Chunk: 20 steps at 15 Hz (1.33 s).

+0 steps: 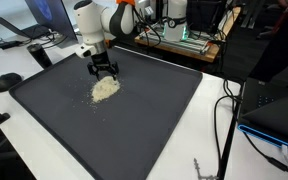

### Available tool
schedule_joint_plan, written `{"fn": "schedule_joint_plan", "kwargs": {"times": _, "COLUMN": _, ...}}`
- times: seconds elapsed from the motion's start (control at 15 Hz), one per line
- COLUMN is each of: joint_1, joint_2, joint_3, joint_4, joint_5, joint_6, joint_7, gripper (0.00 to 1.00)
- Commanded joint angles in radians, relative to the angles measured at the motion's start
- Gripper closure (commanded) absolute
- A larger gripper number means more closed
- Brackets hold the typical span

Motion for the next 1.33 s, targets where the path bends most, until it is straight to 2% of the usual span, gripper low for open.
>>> {"fn": "schedule_joint_plan", "kwargs": {"times": 0.0, "joint_1": -0.017, "joint_2": 0.017, "joint_3": 0.01, "joint_4": 0.034, "joint_5": -0.016, "joint_6": -0.031, "joint_7": -0.043, "gripper": 0.43}}
{"fn": "schedule_joint_plan", "kwargs": {"times": 0.53, "joint_1": -0.014, "joint_2": 0.012, "joint_3": 0.015, "joint_4": 0.045, "joint_5": -0.01, "joint_6": -0.065, "joint_7": -0.105, "gripper": 0.98}}
{"fn": "schedule_joint_plan", "kwargs": {"times": 1.27, "joint_1": -0.005, "joint_2": 0.0, "joint_3": 0.006, "joint_4": 0.027, "joint_5": -0.006, "joint_6": -0.071, "joint_7": -0.134, "gripper": 0.99}}
